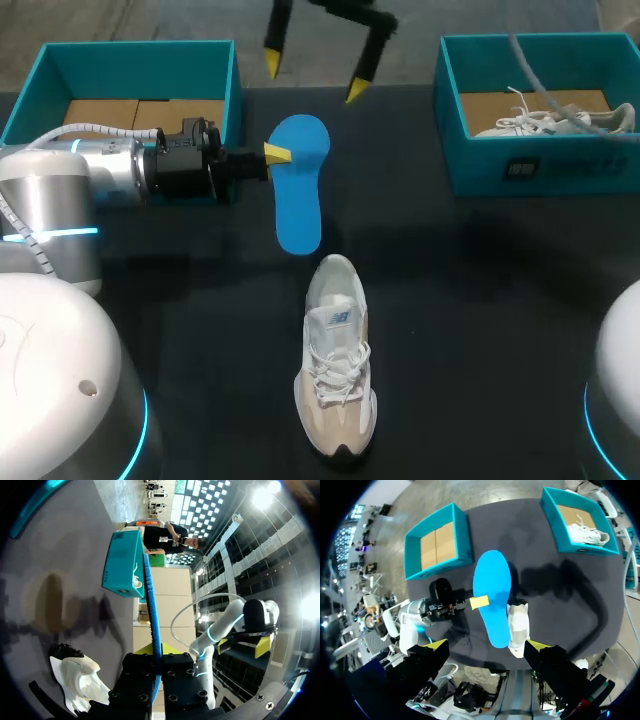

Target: Take the shoe out of the shoebox, open the shoe tongue, remove and reinsert the insole, then place the shoe into the shoebox

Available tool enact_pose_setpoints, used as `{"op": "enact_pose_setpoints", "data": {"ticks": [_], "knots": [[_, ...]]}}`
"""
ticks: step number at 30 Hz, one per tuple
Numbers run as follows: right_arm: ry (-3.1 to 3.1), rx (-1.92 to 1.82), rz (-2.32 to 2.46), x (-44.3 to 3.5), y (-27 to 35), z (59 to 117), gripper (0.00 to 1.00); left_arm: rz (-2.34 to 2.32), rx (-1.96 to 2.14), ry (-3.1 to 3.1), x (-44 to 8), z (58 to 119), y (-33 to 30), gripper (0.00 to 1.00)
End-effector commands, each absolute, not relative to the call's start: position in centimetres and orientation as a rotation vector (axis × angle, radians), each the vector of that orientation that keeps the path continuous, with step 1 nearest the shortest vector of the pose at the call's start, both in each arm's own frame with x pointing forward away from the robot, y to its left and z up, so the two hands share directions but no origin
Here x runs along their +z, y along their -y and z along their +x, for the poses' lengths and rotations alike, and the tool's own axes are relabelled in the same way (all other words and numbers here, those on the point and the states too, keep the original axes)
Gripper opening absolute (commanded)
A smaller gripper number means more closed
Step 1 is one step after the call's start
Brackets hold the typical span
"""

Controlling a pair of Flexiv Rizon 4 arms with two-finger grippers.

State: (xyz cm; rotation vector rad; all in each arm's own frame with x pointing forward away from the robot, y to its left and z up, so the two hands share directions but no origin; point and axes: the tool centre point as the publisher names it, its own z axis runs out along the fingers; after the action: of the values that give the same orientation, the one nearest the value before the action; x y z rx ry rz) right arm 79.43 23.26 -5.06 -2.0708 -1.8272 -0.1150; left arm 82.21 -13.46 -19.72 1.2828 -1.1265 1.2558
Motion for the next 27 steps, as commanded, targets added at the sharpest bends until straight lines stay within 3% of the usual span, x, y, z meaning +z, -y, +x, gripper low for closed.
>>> {"op": "enact_pose_setpoints", "data": {"ticks": [1,27], "knots": [[1.514,-0.592,-1.804,-5.9,-20.9,79.0,1.0,1.284,1.252,1.13,-19.7,82.1,13.4,0.0],[1.234,-0.943,-1.477,-9.2,-18.7,79.2,1.0,1.284,1.252,1.13,-19.7,82.1,13.4,0.0]]}}
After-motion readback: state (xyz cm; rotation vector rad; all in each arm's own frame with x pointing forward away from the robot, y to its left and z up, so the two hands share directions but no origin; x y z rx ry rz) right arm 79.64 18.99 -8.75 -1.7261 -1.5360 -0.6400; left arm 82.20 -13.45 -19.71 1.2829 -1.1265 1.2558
